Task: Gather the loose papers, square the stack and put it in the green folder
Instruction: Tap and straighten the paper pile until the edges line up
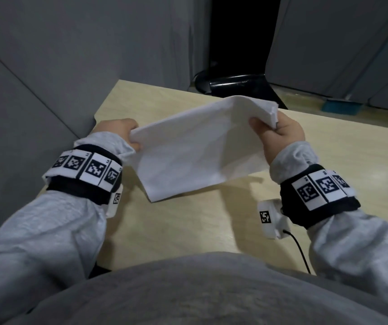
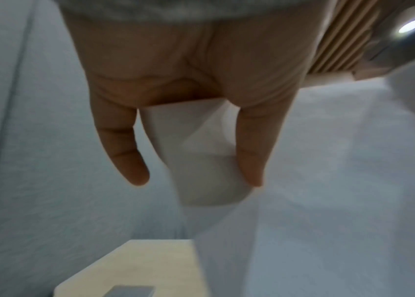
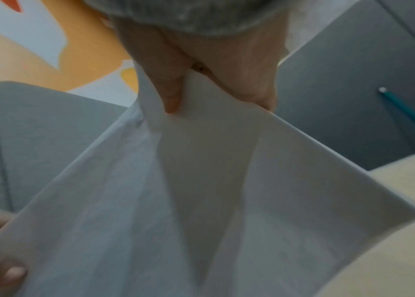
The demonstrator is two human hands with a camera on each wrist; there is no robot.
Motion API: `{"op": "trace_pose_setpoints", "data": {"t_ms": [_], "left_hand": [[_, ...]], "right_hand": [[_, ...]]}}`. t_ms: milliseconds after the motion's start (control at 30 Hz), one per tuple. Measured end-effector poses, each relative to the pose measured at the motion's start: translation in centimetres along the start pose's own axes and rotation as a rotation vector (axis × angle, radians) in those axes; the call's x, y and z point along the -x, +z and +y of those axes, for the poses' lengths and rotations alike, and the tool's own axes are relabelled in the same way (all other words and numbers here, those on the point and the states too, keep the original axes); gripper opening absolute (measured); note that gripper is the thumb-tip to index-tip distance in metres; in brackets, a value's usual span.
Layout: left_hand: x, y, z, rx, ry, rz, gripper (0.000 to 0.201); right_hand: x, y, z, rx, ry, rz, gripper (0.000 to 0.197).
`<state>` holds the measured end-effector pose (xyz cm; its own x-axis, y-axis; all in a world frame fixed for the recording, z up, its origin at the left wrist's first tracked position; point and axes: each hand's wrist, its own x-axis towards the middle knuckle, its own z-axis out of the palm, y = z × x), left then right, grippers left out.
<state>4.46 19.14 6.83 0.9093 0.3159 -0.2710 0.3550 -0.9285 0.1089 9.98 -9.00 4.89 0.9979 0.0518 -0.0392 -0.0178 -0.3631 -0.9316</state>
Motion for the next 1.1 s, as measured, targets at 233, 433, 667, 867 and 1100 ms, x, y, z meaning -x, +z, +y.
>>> {"op": "trace_pose_setpoints", "data": {"t_ms": [233, 433, 667, 867, 1100], "left_hand": [[0.6, 0.9, -0.2, 0.758, -0.124, 0.442, 0.018], [0.8, 4.0, 0.3, 0.955, -0.057, 0.316, 0.037], [0.4, 5.8, -0.1, 0.917, -0.371, 0.270, 0.071], [0.3, 6.4, 0.0, 0.931, -0.344, 0.150, 0.056], [0.3, 6.8, -1.6, 1.035, -0.383, 0.318, 0.073]], "right_hand": [[-0.2, -0.3, 1.2, -0.227, 0.058, 0.160, 0.009], [0.5, 0.2, 3.5, -0.273, 0.145, 0.124, 0.025], [0.5, -0.4, 4.2, -0.229, 0.166, 0.144, 0.021], [0.4, 0.1, 5.7, -0.174, 0.251, 0.028, 0.026], [0.9, -0.4, 4.6, -0.298, 0.179, 0.132, 0.011]]}}
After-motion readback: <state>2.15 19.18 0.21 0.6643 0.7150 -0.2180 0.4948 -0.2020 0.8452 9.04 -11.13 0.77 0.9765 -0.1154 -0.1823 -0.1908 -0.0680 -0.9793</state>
